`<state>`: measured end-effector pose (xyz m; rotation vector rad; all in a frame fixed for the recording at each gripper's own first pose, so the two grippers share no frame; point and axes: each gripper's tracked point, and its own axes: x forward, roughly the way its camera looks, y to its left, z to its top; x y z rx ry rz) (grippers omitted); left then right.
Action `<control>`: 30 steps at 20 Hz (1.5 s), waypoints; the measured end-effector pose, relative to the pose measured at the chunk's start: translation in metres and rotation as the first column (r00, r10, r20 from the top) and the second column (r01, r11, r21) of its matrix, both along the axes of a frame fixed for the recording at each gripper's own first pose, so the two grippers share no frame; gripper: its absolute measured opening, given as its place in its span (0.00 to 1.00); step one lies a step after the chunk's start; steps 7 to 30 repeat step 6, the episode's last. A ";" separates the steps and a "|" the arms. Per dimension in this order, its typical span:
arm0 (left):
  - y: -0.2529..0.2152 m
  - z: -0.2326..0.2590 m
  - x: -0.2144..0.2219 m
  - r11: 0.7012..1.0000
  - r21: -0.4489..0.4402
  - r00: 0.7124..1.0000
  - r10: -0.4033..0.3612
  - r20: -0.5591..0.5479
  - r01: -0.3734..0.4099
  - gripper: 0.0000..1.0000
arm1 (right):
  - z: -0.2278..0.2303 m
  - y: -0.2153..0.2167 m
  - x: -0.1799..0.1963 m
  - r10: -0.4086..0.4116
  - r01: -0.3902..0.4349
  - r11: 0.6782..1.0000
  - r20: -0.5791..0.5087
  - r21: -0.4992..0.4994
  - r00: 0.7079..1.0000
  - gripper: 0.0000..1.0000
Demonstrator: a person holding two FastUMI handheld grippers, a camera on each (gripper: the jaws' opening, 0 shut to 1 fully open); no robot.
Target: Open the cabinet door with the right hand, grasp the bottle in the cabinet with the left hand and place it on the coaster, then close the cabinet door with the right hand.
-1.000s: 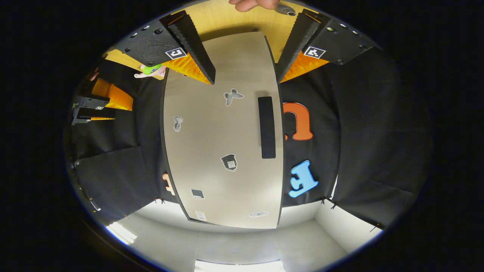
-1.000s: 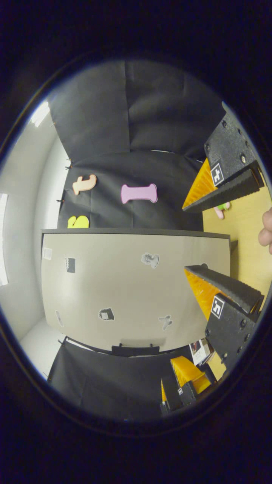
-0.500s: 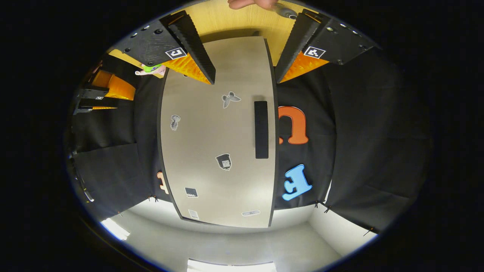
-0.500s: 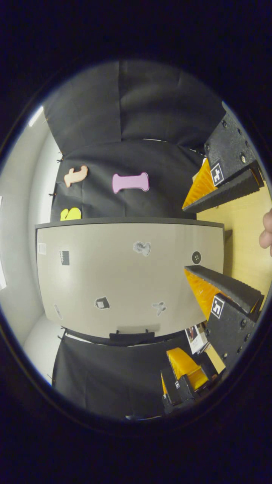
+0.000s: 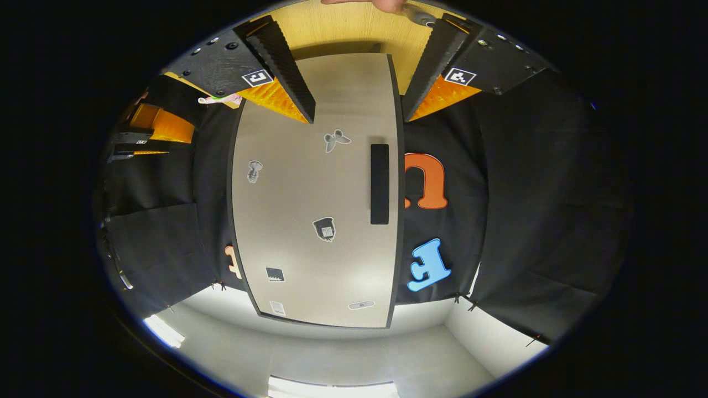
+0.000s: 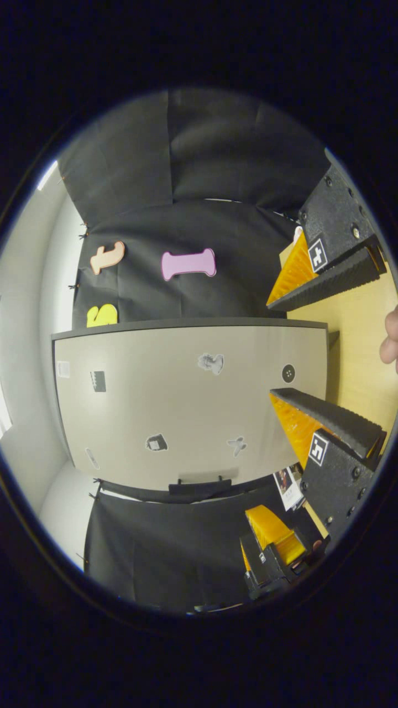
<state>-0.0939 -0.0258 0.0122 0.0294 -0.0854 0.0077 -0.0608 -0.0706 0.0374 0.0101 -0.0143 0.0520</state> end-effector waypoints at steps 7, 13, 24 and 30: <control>0.011 0.001 0.006 1.000 -0.012 1.000 0.009 0.007 -0.009 1.00 | 0.003 0.007 0.005 0.017 -0.017 0.999 0.005 0.031 1.000 0.90; 0.011 0.001 0.006 1.000 -0.012 1.000 0.009 0.007 -0.009 1.00 | 0.003 0.007 0.005 0.017 -0.017 0.999 0.005 0.031 1.000 0.90; 0.011 0.001 0.006 1.000 -0.012 1.000 0.009 0.007 -0.009 1.00 | 0.003 0.007 0.005 0.017 -0.017 0.999 0.005 0.031 1.000 0.90; 0.011 0.001 0.006 1.000 -0.012 1.000 0.009 0.007 -0.009 1.00 | 0.003 0.007 0.005 0.017 -0.017 0.999 0.005 0.031 1.000 0.90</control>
